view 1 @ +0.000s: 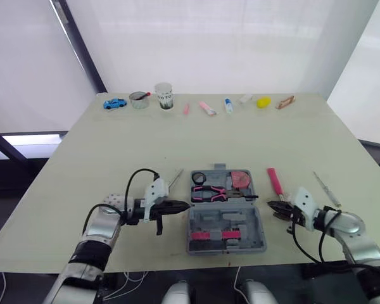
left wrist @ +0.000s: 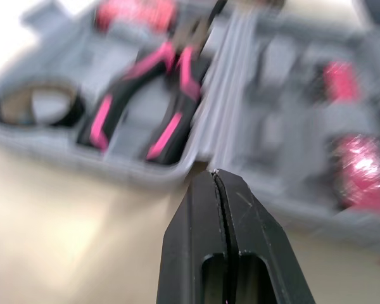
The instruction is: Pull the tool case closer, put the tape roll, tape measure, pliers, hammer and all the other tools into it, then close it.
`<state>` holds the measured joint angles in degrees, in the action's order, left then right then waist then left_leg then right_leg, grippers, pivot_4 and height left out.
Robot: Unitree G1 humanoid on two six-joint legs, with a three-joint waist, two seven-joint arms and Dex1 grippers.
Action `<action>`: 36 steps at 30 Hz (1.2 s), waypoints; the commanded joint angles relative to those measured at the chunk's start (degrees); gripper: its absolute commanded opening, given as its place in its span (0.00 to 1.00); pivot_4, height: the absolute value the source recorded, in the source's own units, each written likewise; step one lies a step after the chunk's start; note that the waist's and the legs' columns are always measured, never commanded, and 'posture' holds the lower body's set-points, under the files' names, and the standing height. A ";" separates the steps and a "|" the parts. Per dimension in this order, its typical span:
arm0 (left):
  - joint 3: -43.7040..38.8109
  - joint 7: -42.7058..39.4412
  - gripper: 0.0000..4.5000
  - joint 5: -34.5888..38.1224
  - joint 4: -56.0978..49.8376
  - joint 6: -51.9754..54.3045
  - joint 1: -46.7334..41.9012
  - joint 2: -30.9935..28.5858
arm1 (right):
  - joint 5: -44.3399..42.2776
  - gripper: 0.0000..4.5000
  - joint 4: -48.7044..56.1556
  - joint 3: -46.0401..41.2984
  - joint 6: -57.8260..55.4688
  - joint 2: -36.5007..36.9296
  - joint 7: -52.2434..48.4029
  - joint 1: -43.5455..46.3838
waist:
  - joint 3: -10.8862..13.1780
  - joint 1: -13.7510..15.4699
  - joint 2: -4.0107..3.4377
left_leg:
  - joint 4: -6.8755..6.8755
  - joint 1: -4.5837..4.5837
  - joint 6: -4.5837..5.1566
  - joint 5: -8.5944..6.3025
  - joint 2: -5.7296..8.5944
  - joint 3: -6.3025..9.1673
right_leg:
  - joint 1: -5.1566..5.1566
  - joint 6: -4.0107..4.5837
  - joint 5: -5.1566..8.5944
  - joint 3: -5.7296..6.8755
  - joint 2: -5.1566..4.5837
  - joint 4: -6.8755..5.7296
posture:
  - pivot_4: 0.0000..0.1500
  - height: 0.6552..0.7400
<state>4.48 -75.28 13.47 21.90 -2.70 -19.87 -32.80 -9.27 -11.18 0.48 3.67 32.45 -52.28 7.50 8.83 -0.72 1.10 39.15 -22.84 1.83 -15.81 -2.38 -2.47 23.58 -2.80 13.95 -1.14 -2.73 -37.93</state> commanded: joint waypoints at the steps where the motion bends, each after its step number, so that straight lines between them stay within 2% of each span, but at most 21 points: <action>1: -4.94 1.85 0.00 4.93 -6.54 4.01 2.49 -1.83 | -5.07 0.00 4.21 -5.53 -1.41 0.60 0.93 -3.04 | 0.00 0.02 0.00 | 0.00 0.01 0.00 0.00 0.00 0.03 | 0.00 0.00 0.00 0.00 0.00 0.00 | 1.00 1.00; 5: -11.73 7.51 0.00 9.19 -8.88 7.30 5.01 -1.80 | -9.55 0.00 7.99 -10.34 -3.10 0.13 2.40 -7.44 | 0.01 0.03 -0.01 | 0.00 0.04 0.00 0.00 -0.01 0.07 | -0.01 0.00 0.00 0.00 0.00 -0.01 | 1.00 1.00; 11: -17.47 11.10 0.00 10.31 -10.82 7.16 12.24 -3.50 | -13.21 0.00 10.44 -17.18 -3.14 -0.19 5.00 -14.20 | 0.01 -0.06 -0.02 | -0.05 0.08 0.00 -0.01 -0.01 0.01 | -0.02 -0.01 0.01 -0.04 -0.02 0.03 | 1.00 1.00; 12: -18.29 11.59 0.00 10.31 -10.95 6.94 13.61 -3.77 | -13.74 0.12 10.72 -18.27 -3.14 -0.36 5.41 -15.39 | 0.01 -0.03 -0.02 | -0.08 0.08 0.00 -0.01 -0.01 0.00 | -0.01 -0.01 0.02 -0.04 -0.02 0.06 | 1.00 1.00; 13: -19.31 12.33 0.00 10.38 -11.07 6.75 15.13 -3.95 | -14.41 0.17 11.05 -19.58 -3.14 -0.66 5.90 -16.74 | 0.01 0.00 -0.02 | -0.09 0.07 0.00 -0.01 -0.01 -0.01 | -0.01 -0.01 0.02 -0.04 -0.03 0.07 | 1.00 1.00; 14: -19.96 12.87 0.12 10.45 -11.18 6.64 16.11 -4.04 | -14.91 0.28 11.31 -20.38 -3.17 -0.86 6.25 -17.62 | 0.01 0.03 -0.02 | -0.10 0.07 0.00 -0.01 -0.02 -0.01 | 0.00 -0.01 0.02 -0.04 -0.03 0.07 | 1.00 1.00; 15: -20.92 13.77 0.18 10.13 -10.99 5.95 17.43 -4.10 | -15.46 0.40 11.61 -21.55 -3.14 -1.18 6.77 -18.92 | 0.01 0.05 -0.02 | -0.10 0.07 0.00 -0.01 -0.04 -0.01 | 0.00 0.00 0.03 -0.04 -0.04 0.07 | 1.00 1.00; 20: -24.34 17.49 0.76 9.14 -9.18 2.48 21.75 -3.82 | -17.58 1.00 12.17 -26.04 -2.97 -2.36 8.48 -23.72 | 0.01 0.17 -0.02 | -0.09 0.14 0.00 -0.01 -0.25 -0.09 | -0.02 0.23 0.15 -0.08 -0.09 0.05 | 1.00 1.00; 22: -25.65 18.35 0.98 9.87 -9.08 2.49 23.71 -3.43 | -18.51 1.00 11.78 -28.14 -2.72 -3.20 9.38 -25.59 | 0.01 0.11 -0.02 | -0.09 0.17 -0.01 -0.01 -0.26 -0.15 | -0.01 0.22 0.15 -0.10 -0.12 0.05 | 1.00 1.00; 30: -29.97 20.55 0.99 12.06 -11.81 3.25 31.79 -2.59 | -19.89 1.00 8.81 -33.38 -0.83 -7.11 11.93 -31.00 | 0.00 -0.01 0.00 | -0.18 0.17 -0.02 -0.02 -0.33 -0.22 | 0.05 0.25 0.17 -0.12 -0.16 0.09 | 1.00 1.00; 36: -29.58 20.40 0.99 12.30 -13.18 2.89 32.24 -3.06 | -18.70 1.00 7.49 -32.63 -0.35 -7.33 11.99 -30.39 | -0.01 0.07 -0.04 | -0.21 0.22 -0.02 -0.02 -0.31 -0.28 | 0.08 0.23 0.16 -0.14 -0.41 0.09 | 1.00 1.00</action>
<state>-24.37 -54.80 24.93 11.08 0.87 13.08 -35.26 -28.20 -3.88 -31.41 1.95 24.49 -40.54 -23.50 8.82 -0.65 1.07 38.95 -22.62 1.81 -15.82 -2.69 -2.75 23.66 -2.58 14.12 -1.28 -3.15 -37.85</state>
